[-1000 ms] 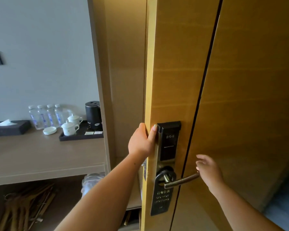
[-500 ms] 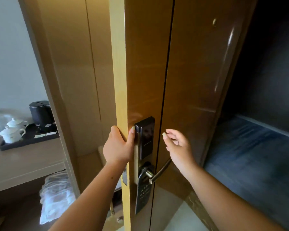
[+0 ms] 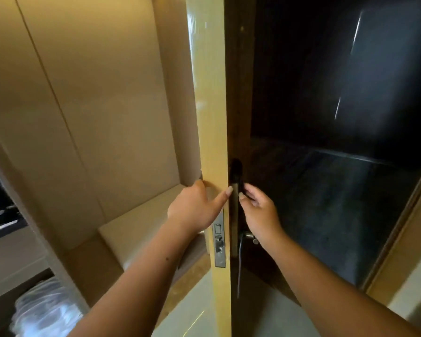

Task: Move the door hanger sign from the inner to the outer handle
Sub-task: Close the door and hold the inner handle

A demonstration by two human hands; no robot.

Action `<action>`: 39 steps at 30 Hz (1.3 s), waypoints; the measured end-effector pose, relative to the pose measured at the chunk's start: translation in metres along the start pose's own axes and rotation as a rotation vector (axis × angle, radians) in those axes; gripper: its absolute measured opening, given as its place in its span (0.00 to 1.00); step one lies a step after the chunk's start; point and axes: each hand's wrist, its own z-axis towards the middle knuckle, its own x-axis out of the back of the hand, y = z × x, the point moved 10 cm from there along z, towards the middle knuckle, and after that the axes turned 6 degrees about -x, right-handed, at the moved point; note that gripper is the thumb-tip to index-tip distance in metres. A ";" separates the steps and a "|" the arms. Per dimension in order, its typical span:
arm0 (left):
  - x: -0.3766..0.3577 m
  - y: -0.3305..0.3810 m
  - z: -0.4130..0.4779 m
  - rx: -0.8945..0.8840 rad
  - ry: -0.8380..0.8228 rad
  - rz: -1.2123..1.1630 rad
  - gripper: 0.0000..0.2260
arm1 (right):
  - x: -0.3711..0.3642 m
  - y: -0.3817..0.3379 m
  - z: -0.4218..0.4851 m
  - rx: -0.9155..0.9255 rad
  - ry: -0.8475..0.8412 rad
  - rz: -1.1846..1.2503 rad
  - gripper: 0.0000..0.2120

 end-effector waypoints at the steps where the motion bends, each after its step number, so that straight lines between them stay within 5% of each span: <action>1: -0.006 0.013 0.000 -0.054 -0.028 -0.021 0.38 | 0.013 0.001 -0.002 -0.012 0.025 0.015 0.19; 7: -0.060 0.069 0.004 -0.314 -0.162 -0.277 0.21 | 0.101 0.003 -0.018 -0.012 0.218 0.035 0.19; 11: -0.126 0.082 0.020 -0.398 -0.301 -0.210 0.11 | 0.159 0.009 -0.027 -0.026 0.311 0.093 0.10; 16: -0.221 0.122 0.032 -0.692 -0.494 0.156 0.20 | 0.218 0.012 -0.025 -0.031 0.398 0.003 0.21; 24: -0.305 0.212 0.055 -1.048 -0.597 0.245 0.31 | 0.314 0.043 -0.015 -0.102 0.735 -0.058 0.11; 31: -0.359 0.281 0.085 -1.181 -0.712 0.298 0.26 | 0.374 0.072 -0.025 -0.171 0.979 -0.125 0.11; 36: -0.394 0.325 0.110 -1.191 -0.776 0.215 0.27 | 0.421 0.085 -0.013 -0.241 0.991 -0.160 0.14; 39: -0.417 0.345 0.128 -1.105 -0.825 0.127 0.27 | 0.448 0.093 0.014 -0.294 0.911 -0.191 0.08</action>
